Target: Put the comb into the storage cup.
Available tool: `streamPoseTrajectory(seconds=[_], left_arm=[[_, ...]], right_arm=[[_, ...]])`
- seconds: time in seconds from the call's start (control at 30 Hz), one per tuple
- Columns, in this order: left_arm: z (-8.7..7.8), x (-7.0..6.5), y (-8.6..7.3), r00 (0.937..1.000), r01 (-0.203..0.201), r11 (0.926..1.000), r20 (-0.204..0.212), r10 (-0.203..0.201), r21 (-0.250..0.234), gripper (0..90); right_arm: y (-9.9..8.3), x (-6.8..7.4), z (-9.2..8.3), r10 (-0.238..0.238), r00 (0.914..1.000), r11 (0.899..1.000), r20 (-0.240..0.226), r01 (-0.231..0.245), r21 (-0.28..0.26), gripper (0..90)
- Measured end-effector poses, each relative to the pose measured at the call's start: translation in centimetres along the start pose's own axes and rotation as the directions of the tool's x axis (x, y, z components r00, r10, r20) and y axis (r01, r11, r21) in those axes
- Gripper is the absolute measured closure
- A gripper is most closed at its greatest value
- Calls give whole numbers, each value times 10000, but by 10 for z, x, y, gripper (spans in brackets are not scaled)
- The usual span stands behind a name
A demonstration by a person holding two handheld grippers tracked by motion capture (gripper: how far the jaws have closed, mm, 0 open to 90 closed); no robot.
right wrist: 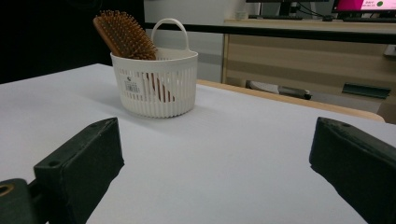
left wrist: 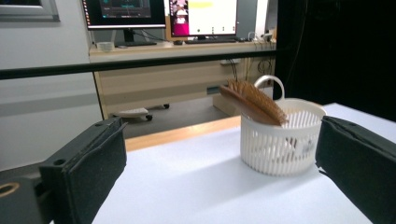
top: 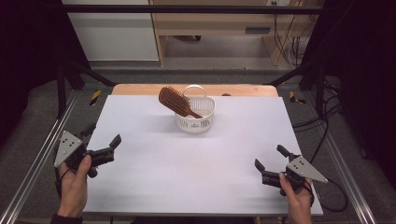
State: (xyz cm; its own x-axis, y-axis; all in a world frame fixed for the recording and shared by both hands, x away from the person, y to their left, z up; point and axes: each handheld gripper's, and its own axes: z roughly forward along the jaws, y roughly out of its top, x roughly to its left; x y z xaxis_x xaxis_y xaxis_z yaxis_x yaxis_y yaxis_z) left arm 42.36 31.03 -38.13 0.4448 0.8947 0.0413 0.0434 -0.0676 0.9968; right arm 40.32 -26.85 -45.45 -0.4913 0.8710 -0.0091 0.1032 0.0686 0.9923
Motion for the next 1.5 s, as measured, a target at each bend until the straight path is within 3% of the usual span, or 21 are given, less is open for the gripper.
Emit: streamPoseTrajectory(seconds=[0.27, 0.37, 0.47, 0.83, 1.5], left_arm=[[-11, -14, -22, 9996, -267, 9991, 121, 264, 331, 18], [-13, -16, -30, 9996, -169, 9991, 232, 160, 382, 18], [-14, -20, -37, 9985, -381, 9984, 403, 365, 407, 18], [-15, -20, -63, 9992, -41, 9978, 393, 15, 665, 19], [-23, -27, -76, 9978, 255, 9966, 593, -303, 789, 19]], right_arm=[[-10, 6, 3, -57, 9999, 9999, -97, 58, 93, 31], [-13, 7, 4, -46, 9998, 9999, -178, 49, 131, 31], [-14, 6, 3, 22, 9998, 9999, -175, -20, 117, 32], [-16, 6, 5, 44, 9997, 9999, -236, -41, 131, 33], [-17, 7, 6, 50, 9991, 9999, -412, -44, 144, 33]])
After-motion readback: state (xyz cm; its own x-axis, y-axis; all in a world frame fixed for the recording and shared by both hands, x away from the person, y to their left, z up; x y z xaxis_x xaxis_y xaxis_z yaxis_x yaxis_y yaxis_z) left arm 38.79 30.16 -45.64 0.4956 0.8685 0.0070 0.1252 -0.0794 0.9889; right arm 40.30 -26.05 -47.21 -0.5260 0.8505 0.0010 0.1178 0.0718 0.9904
